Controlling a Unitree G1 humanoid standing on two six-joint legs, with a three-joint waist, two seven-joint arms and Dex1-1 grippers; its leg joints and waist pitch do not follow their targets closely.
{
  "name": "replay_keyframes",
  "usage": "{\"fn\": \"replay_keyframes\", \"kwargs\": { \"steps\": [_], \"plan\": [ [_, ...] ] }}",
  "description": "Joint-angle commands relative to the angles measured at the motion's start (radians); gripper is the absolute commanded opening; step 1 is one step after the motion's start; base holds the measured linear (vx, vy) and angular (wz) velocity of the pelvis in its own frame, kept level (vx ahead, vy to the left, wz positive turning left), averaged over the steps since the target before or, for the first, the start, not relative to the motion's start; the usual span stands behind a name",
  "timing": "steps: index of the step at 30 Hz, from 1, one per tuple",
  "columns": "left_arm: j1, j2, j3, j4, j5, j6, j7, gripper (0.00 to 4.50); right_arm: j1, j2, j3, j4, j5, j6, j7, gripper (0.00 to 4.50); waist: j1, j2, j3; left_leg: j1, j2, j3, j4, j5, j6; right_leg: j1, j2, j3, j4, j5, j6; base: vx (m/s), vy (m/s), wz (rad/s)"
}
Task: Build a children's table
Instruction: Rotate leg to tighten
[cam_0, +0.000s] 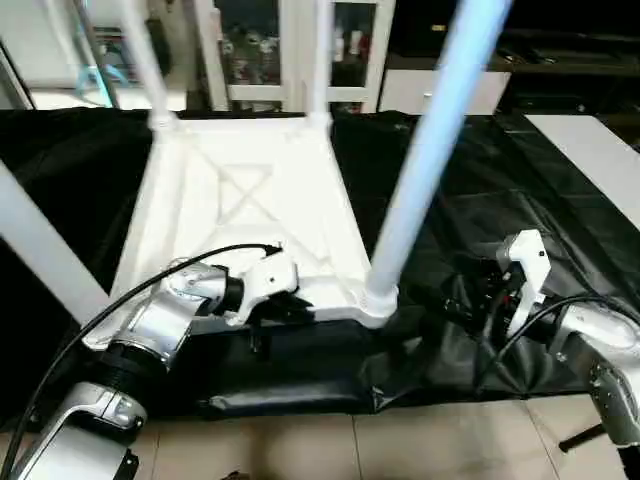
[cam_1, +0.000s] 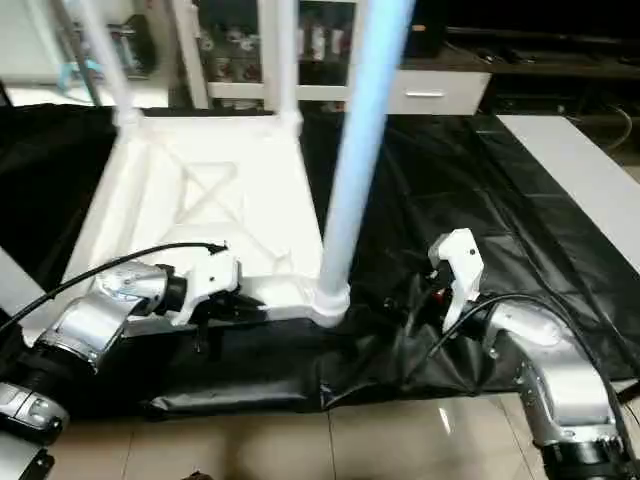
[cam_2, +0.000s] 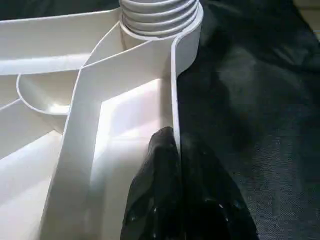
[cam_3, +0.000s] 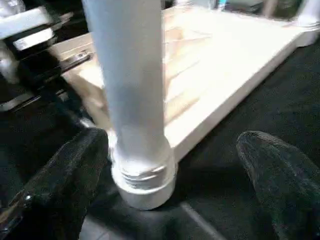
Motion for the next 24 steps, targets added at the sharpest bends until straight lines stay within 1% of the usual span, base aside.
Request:
{"fn": "replay_keyframes", "kwargs": {
  "steps": [1, 2, 3, 4, 5, 6, 7, 8, 9, 10, 11, 12, 13, 14, 16, 17, 19, 20, 21, 24],
  "plan": [
    [0.010, -0.015, -0.053, 0.001, 0.018, -0.008, -0.029, 0.03, -0.014, -0.034, 0.031, 0.010, 0.011, 0.015, 0.078, 4.50, -0.005, -0.017, -0.056, 0.014, 0.023, -0.007, -0.071, -0.257, 0.040, 0.042, -0.037, 0.024, -0.063, -0.255, -0.194, 0.000, 0.000, 0.00],
    [0.007, -0.015, -0.057, 0.001, 0.022, -0.009, -0.036, 0.03, -0.020, -0.044, 0.050, 0.021, 0.010, 0.016, 0.113, 4.50, -0.005, -0.018, -0.056, 0.012, 0.023, -0.007, -0.071, -0.253, 0.045, 0.042, -0.038, 0.025, -0.065, -0.267, -0.188, 0.000, 0.000, 0.00],
    [0.006, -0.015, -0.058, 0.001, 0.023, -0.010, -0.038, 0.03, -0.022, -0.046, 0.054, 0.025, 0.009, 0.017, 0.122, 4.50, -0.005, -0.017, -0.056, 0.013, 0.023, -0.007, -0.070, -0.255, 0.047, 0.041, -0.038, 0.024, -0.065, -0.276, -0.187, 0.000, 0.000, 0.00],
    [0.003, -0.014, -0.066, -0.001, 0.020, -0.008, -0.053, 0.03, -0.038, -0.051, 0.076, 0.051, -0.005, 0.004, 0.148, 4.50, -0.005, -0.018, -0.057, 0.013, 0.023, -0.008, -0.070, -0.253, 0.047, 0.040, -0.039, 0.023, -0.065, -0.287, -0.185, 0.000, 0.000, 0.00],
    [-0.006, -0.013, -0.077, 0.002, 0.019, -0.016, -0.069, 0.03, -0.074, -0.047, 0.110, 0.108, -0.043, -0.028, 0.166, 4.50, -0.009, -0.018, -0.056, 0.011, 0.022, -0.009, -0.071, -0.250, 0.042, 0.039, -0.038, 0.023, -0.066, -0.296, -0.186, 0.000, 0.000, 0.00],
    [-0.007, -0.013, -0.078, 0.002, 0.019, -0.016, -0.070, 0.03, -0.078, -0.046, 0.112, 0.113, -0.046, -0.031, 0.166, 4.50, -0.008, -0.018, -0.057, 0.013, 0.023, -0.008, -0.069, -0.251, 0.040, 0.037, -0.039, 0.022, -0.066, -0.296, -0.187, 0.000, 0.000, 0.00],
    [-0.010, -0.014, -0.083, 0.002, 0.019, -0.017, -0.074, 0.03, -0.097, -0.039, 0.122, 0.142, -0.066, -0.048, 0.164, 4.50, -0.007, -0.020, -0.058, 0.015, 0.023, -0.008, -0.069, -0.247, 0.037, 0.036, -0.039, 0.023, -0.065, -0.291, -0.192, 0.000, 0.000, 0.00],
    [-0.017, -0.013, -0.094, 0.002, 0.024, -0.022, -0.089, 0.03, -0.140, -0.016, 0.134, 0.199, -0.097, -0.079, 0.157, 4.50, -0.006, -0.019, -0.059, 0.015, 0.023, -0.007, -0.068, -0.236, 0.036, 0.035, -0.039, 0.023, -0.062, -0.274, -0.197, 0.000, 0.000, 0.00],
    [-0.019, -0.015, -0.096, 0.001, 0.024, -0.024, -0.090, 0.03, -0.159, -0.005, 0.138, 0.222, -0.110, -0.092, 0.146, 4.50, -0.009, -0.019, -0.058, 0.013, 0.022, -0.007, -0.068, -0.233, 0.035, 0.035, -0.037, 0.023, -0.061, -0.268, -0.201, 0.000, 0.000, 0.00],
    [-0.021, -0.018, -0.098, 0.001, 0.024, -0.024, -0.092, 0.03, -0.172, 0.002, 0.141, 0.238, -0.118, -0.098, 0.141, 4.50, -0.007, -0.019, -0.060, 0.017, 0.022, -0.006, -0.067, -0.232, 0.032, 0.034, -0.037, 0.022, -0.061, -0.259, -0.205, 0.000, 0.000, 0.00],
    [-0.023, -0.021, -0.098, 0.001, 0.023, -0.024, -0.095, 0.03, -0.186, 0.008, 0.144, 0.253, -0.123, -0.104, 0.138, 4.50, -0.004, -0.023, -0.060, 0.020, 0.023, -0.004, -0.066, -0.222, 0.036, 0.033, -0.035, 0.023, -0.057, -0.234, -0.214, 0.000, 0.000, 0.00],
    [-0.024, -0.022, -0.100, 0.000, 0.023, -0.024, -0.098, 0.03, -0.196, 0.011, 0.151, 0.264, -0.127, -0.108, 0.142, 4.50, -0.003, -0.021, -0.060, 0.020, 0.023, -0.004, -0.066, -0.218, 0.038, 0.034, -0.035, 0.024, -0.056, -0.225, -0.218, 0.000, 0.000, 0.00],
    [-0.027, -0.025, -0.102, 0.001, 0.025, -0.025, -0.101, 0.03, -0.209, 0.011, 0.162, 0.279, -0.133, -0.114, 0.157, 4.50, -0.001, -0.022, -0.061, 0.016, 0.023, -0.004, -0.066, -0.201, 0.043, 0.039, -0.036, 0.023, -0.052, -0.202, -0.222, 0.000, 0.000, 0.00],
    [-0.031, -0.026, -0.105, 0.004, 0.028, -0.027, -0.105, 0.03, -0.220, 0.010, 0.176, 0.295, -0.139, -0.120, 0.177, 4.50, 0.002, -0.024, -0.062, 0.017, 0.023, -0.003, -0.064, -0.194, 0.047, 0.039, -0.036, 0.022, -0.051, -0.190, -0.226, 0.000, 0.000, 0.00],
    [-0.032, -0.026, -0.107, 0.006, 0.028, -0.027, -0.106, 0.03, -0.226, 0.010, 0.181, 0.306, -0.141, -0.127, 0.186, 4.50, 0.005, -0.023, -0.061, 0.016, 0.024, -0.004, -0.065, -0.195, 0.050, 0.041, -0.037, 0.023, -0.050, -0.189, -0.224, 0.000, 0.000, 0.00],
    [-0.035, -0.027, -0.107, 0.010, 0.031, -0.032, -0.100, 0.03, -0.230, 0.010, 0.185, 0.314, -0.142, -0.130, 0.194, 4.50, 0.007, -0.027, -0.060, 0.015, 0.024, -0.003, -0.065, -0.197, 0.050, 0.042, -0.036, 0.023, -0.051, -0.192, -0.221, 0.000, 0.000, 0.00],
    [-0.041, -0.027, -0.106, 0.020, 0.034, -0.036, -0.089, 0.03, -0.241, 0.013, 0.191, 0.342, -0.151, -0.146, 0.216, 4.50, 0.010, -0.026, -0.060, 0.016, 0.024, -0.003, -0.065, -0.210, 0.045, 0.041, -0.038, 0.022, -0.054, -0.211, -0.220, 0.000, 0.000, 0.00],
    [-0.046, -0.026, -0.105, 0.027, 0.035, -0.038, -0.084, 0.03, -0.245, 0.014, 0.195, 0.355, -0.156, -0.153, 0.229, 4.50, 0.009, -0.028, -0.060, 0.016, 0.024, -0.003, -0.065, -0.217, 0.044, 0.040, -0.038, 0.022, -0.053, -0.218, -0.220, 0.000, 0.000, 0.00],
    [-0.046, -0.026, -0.105, 0.028, 0.035, -0.038, -0.084, 0.03, -0.246, 0.014, 0.195, 0.357, -0.157, -0.153, 0.230, 4.50, 0.010, -0.028, -0.059, 0.015, 0.024, -0.004, -0.067, -0.224, 0.039, 0.041, -0.038, 0.022, -0.055, -0.231, -0.215, 0.000, 0.000, 0.00],
    [-0.053, -0.025, -0.103, 0.037, 0.030, -0.027, -0.095, 0.03, -0.252, 0.016, 0.209, 0.391, -0.173, -0.176, 0.248, 4.50, 0.010, -0.027, -0.059, 0.017, 0.024, -0.004, -0.067, -0.227, 0.036, 0.040, -0.037, 0.022, -0.055, -0.233, -0.214, 0.000, 0.000, 0.00]
  ]
}}
